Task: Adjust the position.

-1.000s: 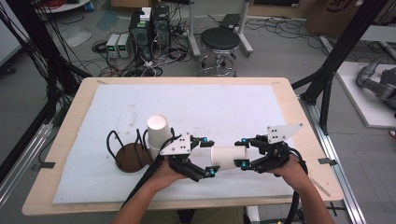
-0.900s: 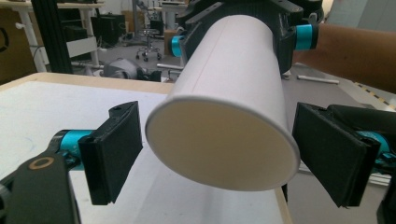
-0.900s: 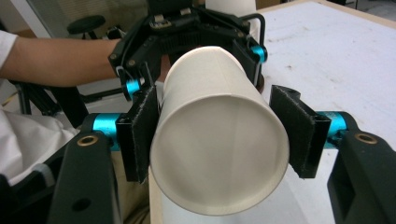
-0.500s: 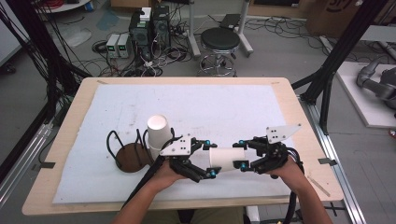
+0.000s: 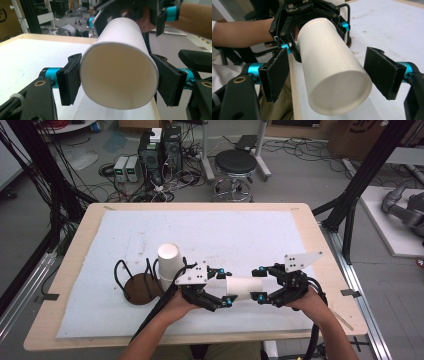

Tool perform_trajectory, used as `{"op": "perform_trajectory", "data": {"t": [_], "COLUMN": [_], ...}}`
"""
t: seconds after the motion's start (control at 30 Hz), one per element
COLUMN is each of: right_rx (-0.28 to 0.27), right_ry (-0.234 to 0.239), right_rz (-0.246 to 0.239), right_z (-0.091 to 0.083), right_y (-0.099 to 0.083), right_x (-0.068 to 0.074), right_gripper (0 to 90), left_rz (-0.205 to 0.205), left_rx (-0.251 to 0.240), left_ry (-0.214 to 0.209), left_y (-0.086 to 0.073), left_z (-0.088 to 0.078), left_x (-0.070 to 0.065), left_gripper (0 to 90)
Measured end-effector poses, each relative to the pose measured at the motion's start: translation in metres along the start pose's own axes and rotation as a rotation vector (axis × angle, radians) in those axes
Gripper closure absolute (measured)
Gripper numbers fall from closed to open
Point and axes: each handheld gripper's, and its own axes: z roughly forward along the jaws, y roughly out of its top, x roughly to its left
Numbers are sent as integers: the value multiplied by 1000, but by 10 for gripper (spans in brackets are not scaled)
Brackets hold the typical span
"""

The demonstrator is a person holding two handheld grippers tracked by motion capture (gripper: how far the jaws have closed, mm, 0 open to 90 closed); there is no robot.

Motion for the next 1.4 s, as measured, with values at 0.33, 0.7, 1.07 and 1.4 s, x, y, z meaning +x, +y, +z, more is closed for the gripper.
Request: {"op": "perform_trajectory", "data": {"t": [0.33, 0.7, 1.07, 1.4], "right_rx": [167, 368, 553, 628], "right_ry": [-139, -168, -181, -193], "right_rz": [-151, -285, -401, -428], "right_z": [-3, 18, 47, 58], "right_y": [23, 34, 38, 34], "right_x": [8, 15, 22, 22], "right_gripper": [214, 216, 249, 288], "left_rz": [11, 35, 52, 49], "left_rx": [116, 214, 261, 265], "left_ry": [23, 35, 33, 28], "left_y": [9, 16, 19, 19], "left_z": [-1, 3, 5, 8], "left_x": [1, 2, 1, 1], "left_gripper": [288, 288, 288, 288]}}
